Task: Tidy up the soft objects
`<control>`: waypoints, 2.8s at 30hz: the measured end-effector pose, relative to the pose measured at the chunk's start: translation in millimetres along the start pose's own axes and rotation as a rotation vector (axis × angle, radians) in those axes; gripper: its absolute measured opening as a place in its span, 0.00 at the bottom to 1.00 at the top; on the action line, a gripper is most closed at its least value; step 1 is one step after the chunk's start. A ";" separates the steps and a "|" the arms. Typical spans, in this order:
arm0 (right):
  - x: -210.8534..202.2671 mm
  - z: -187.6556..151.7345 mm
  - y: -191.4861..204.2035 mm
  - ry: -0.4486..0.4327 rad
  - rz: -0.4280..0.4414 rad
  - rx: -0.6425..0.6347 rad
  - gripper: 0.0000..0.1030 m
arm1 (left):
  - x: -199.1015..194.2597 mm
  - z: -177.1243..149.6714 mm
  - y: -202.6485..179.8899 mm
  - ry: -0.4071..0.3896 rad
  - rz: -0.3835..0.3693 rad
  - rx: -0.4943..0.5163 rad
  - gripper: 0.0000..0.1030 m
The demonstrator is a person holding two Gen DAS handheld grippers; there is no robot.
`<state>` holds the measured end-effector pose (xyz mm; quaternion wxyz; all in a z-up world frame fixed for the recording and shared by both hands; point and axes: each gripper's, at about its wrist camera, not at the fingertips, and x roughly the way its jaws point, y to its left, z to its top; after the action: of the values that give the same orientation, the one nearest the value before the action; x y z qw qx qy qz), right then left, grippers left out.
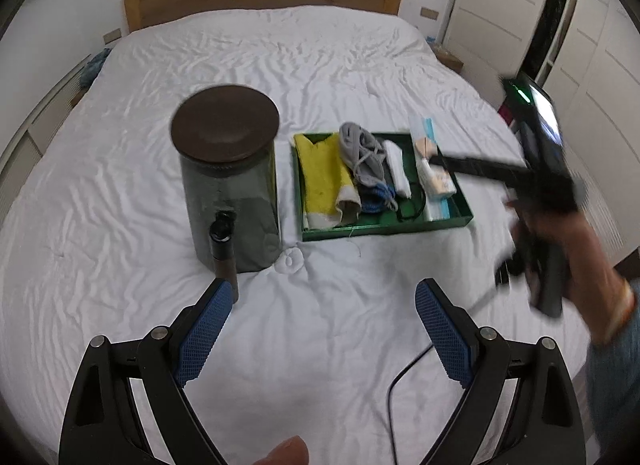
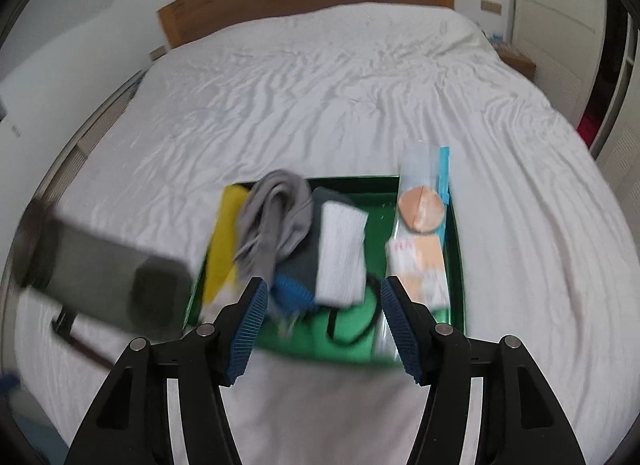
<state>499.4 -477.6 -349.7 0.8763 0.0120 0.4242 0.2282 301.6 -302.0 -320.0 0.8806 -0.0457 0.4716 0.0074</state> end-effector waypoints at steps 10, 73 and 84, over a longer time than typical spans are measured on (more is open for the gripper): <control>-130.5 -89.0 61.0 0.017 -0.025 -0.035 0.73 | -49.8 0.8 11.8 -0.014 0.046 0.048 0.87; -356.0 -152.6 302.3 -0.001 -0.167 -0.189 0.77 | -220.3 -43.3 131.6 -0.089 -0.102 0.157 0.99; -365.0 -164.2 305.6 -0.001 -0.152 -0.210 0.77 | -220.3 -57.3 128.5 -0.039 -0.076 0.209 0.99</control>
<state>61.7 -381.9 -119.8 0.8878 -0.1116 0.3971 0.2042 124.5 -172.4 -177.9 0.8891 0.0288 0.4506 -0.0744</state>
